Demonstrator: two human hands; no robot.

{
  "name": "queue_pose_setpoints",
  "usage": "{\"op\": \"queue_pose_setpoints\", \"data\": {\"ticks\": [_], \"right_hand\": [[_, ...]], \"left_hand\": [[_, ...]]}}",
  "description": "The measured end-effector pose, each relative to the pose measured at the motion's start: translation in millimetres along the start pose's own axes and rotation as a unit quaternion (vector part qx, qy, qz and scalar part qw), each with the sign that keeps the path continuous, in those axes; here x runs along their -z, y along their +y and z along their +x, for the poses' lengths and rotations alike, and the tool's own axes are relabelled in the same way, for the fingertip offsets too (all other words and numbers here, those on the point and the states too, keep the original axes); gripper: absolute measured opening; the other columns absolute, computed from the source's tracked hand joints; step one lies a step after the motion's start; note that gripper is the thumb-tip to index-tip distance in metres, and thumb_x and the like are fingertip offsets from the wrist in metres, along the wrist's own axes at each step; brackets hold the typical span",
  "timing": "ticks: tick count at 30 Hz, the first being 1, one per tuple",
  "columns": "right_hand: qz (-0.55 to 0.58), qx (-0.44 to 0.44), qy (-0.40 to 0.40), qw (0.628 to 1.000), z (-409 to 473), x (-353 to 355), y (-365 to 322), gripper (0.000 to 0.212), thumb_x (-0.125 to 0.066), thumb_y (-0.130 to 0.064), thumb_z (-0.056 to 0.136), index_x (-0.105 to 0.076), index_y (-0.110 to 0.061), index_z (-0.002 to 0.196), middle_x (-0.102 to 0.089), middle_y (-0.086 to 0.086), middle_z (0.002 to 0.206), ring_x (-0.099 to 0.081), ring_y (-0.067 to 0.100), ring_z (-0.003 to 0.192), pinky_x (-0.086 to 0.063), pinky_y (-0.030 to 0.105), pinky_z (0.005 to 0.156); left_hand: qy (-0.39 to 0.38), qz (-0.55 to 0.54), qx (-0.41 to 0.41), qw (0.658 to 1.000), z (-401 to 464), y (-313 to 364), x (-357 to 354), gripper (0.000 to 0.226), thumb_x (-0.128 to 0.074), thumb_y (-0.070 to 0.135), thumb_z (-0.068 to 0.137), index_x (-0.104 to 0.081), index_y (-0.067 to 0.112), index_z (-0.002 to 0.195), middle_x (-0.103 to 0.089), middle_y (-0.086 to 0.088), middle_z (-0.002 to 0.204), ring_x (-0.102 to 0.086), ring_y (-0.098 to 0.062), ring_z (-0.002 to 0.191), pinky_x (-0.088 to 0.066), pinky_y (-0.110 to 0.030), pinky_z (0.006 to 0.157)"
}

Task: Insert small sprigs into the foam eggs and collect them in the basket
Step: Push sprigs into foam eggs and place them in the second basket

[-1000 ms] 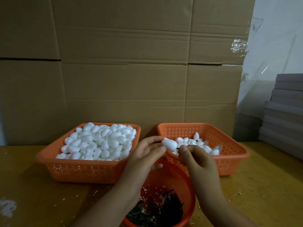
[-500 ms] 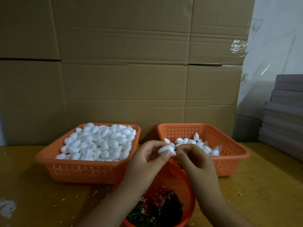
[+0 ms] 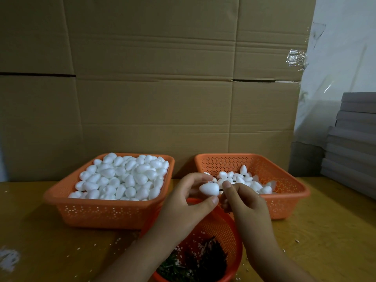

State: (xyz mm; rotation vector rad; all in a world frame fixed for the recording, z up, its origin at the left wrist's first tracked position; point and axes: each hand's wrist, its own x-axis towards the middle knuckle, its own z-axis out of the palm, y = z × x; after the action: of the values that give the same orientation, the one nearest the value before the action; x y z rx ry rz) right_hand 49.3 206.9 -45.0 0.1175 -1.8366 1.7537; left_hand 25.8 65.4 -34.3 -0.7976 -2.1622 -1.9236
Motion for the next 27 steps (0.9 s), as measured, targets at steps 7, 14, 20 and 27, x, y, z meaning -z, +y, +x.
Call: {"op": "queue_pose_setpoints", "data": {"ticks": [7, 14, 20, 27], "right_hand": [[0.03, 0.01, -0.028, 0.999, -3.0, -0.3, -3.5, 0.016, -0.063, -0.02, 0.088, -0.068, -0.019, 0.073, -0.06, 0.002, 0.064, -0.054, 0.005, 0.062, -0.045, 0.018, 0.06], [0.02, 0.009, -0.035, 0.999, -3.6, -0.8, -5.4, 0.016, -0.063, -0.014, 0.089, -0.068, -0.015, 0.073, -0.058, 0.013, 0.068, -0.053, 0.01, 0.064, -0.044, 0.022, 0.061], [0.032, -0.005, -0.013, 0.999, -1.5, 0.0, -2.7, 0.033, -0.061, -0.017, 0.091, -0.057, -0.004, 0.061, -0.054, 0.002, 0.057, -0.05, 0.009, 0.058, -0.042, 0.018, 0.058], [0.034, -0.018, -0.011, 0.999, -1.9, 1.0, -2.1, 0.041, -0.058, -0.024, 0.092, -0.054, -0.002, 0.057, -0.05, 0.003, 0.055, -0.049, 0.008, 0.056, -0.041, 0.019, 0.056]], "left_hand": [[0.021, -0.009, -0.007, 1.0, 0.7, 1.1, 1.5, 0.018, -0.07, 0.015, 0.088, -0.069, 0.021, 0.104, -0.073, 0.011, 0.104, -0.066, -0.001, 0.101, -0.05, -0.017, 0.086], [0.027, -0.002, 0.014, 1.0, 1.2, -0.1, 1.8, 0.021, -0.07, 0.027, 0.086, -0.067, 0.029, 0.107, -0.073, 0.008, 0.104, -0.067, -0.003, 0.1, -0.051, -0.027, 0.091], [0.008, 0.002, 0.019, 1.0, 1.5, 0.6, 1.7, 0.043, -0.072, 0.035, 0.071, -0.059, 0.037, 0.112, -0.068, 0.009, 0.11, -0.065, 0.0, 0.101, -0.052, -0.023, 0.09], [0.002, 0.003, 0.01, 1.0, 1.1, 1.2, 0.8, 0.04, -0.071, 0.032, 0.07, -0.062, 0.034, 0.109, -0.068, 0.009, 0.107, -0.065, -0.002, 0.098, -0.052, -0.023, 0.088]]}}
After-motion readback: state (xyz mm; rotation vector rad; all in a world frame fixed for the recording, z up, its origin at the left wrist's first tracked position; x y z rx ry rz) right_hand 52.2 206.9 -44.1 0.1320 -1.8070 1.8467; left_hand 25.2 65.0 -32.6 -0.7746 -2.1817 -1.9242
